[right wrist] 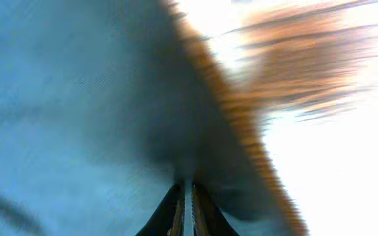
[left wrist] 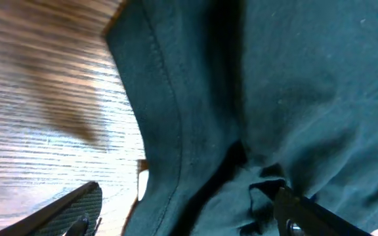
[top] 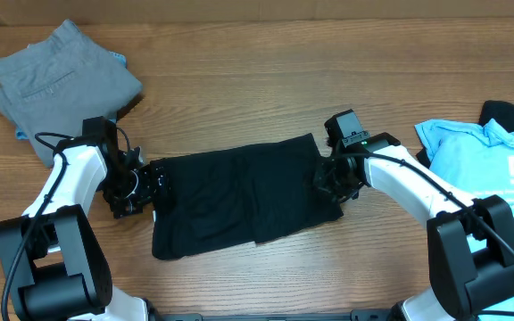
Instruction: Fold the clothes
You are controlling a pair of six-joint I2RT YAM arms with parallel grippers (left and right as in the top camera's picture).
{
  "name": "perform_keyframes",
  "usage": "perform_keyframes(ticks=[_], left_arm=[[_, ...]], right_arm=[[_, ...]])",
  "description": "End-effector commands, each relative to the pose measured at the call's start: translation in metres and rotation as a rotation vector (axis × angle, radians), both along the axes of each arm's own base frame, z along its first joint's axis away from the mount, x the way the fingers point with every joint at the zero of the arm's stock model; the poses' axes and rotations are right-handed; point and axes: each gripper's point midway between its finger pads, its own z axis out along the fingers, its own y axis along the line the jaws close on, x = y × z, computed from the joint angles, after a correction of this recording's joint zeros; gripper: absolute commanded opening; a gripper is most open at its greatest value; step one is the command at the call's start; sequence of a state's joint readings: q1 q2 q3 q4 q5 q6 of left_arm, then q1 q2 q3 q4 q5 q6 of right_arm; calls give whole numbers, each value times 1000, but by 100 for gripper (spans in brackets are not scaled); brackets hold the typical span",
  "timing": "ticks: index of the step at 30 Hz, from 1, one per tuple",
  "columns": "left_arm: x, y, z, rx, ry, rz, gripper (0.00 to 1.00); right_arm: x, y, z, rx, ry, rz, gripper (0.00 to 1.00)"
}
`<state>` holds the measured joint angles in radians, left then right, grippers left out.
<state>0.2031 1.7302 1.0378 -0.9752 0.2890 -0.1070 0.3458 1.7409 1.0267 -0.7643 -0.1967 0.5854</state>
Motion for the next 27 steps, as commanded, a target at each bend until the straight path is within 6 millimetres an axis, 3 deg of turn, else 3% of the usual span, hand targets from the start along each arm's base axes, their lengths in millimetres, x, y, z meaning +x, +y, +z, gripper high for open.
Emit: perform_keyframes(ticks=[1,4,10,19,27], left_arm=[[-5,-6,-3,-31,-7,-48,88],[-10,-7,-10,-32,-2,-48,91],[-16,-15,-24,-73,-21,-48,93],[-26,-40,-41,-159,-43,-124,85],[-35,-42,-43,-166,-20,-168,80]], right_arm=[[4,-25,-16,-108,49,-198,7],[-4,-33,-26,-140,110,-268,6],[-11,-32,-26,-136,136,-259,6],[-10,-30,-26,-131,136,-257,6],[-11,-28,-26,-121,134,-223,7]])
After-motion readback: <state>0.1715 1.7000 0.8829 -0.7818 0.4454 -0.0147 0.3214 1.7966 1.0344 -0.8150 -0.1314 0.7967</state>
